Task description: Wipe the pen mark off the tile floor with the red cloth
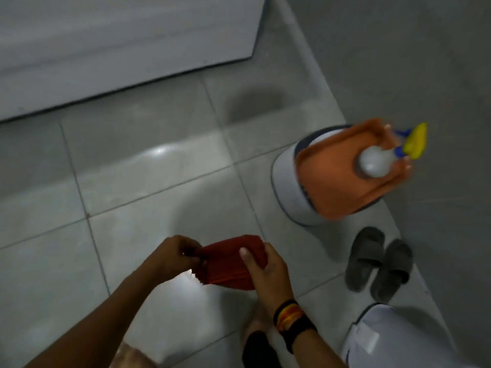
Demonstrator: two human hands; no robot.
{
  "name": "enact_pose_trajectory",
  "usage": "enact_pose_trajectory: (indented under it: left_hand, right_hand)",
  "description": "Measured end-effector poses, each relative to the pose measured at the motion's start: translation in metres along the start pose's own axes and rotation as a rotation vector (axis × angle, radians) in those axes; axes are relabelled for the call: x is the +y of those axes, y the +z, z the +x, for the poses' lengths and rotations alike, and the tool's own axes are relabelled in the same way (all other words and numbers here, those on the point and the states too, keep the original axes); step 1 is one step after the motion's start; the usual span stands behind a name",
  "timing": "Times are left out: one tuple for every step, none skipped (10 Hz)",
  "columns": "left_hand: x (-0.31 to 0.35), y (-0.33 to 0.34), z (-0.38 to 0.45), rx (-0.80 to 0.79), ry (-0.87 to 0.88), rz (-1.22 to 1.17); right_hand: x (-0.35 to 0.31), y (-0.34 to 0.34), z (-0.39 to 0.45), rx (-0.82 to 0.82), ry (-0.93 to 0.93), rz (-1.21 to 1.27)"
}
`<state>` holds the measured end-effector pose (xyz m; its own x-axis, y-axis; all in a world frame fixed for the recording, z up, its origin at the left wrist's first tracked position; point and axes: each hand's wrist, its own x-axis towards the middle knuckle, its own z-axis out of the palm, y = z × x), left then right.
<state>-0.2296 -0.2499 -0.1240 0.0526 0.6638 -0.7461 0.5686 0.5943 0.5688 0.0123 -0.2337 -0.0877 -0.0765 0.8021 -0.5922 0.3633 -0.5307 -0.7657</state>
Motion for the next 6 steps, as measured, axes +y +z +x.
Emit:
enact_pose_trajectory:
  left_hand:
    - [0.084, -0.021, 0.0, 0.03, 0.001, -0.246]
    - [0.17, -0.019, 0.019, 0.097, 0.033, -0.419]
    - [0.24, -0.001, 0.057, 0.121, 0.072, -0.475]
    - [0.29, 0.024, 0.111, 0.154, 0.113, -0.48]
    - [0.321, 0.036, 0.146, 0.185, 0.128, -0.446]
    - [0.331, 0.045, 0.15, 0.24, 0.159, -0.345]
  right_hand:
    - [-0.037, -0.061, 0.009, 0.133, 0.134, 0.184]
    - [-0.057, -0.123, 0.036, 0.247, 0.307, 0.426]
    - [-0.059, -0.17, 0.069, 0.33, 0.42, 0.66]
    - [-0.043, -0.2, 0.106, 0.379, 0.413, 0.829]
    - [-0.027, -0.215, 0.141, 0.405, 0.414, 0.884]
    - [-0.009, -0.212, 0.133, 0.267, 0.514, 0.705]
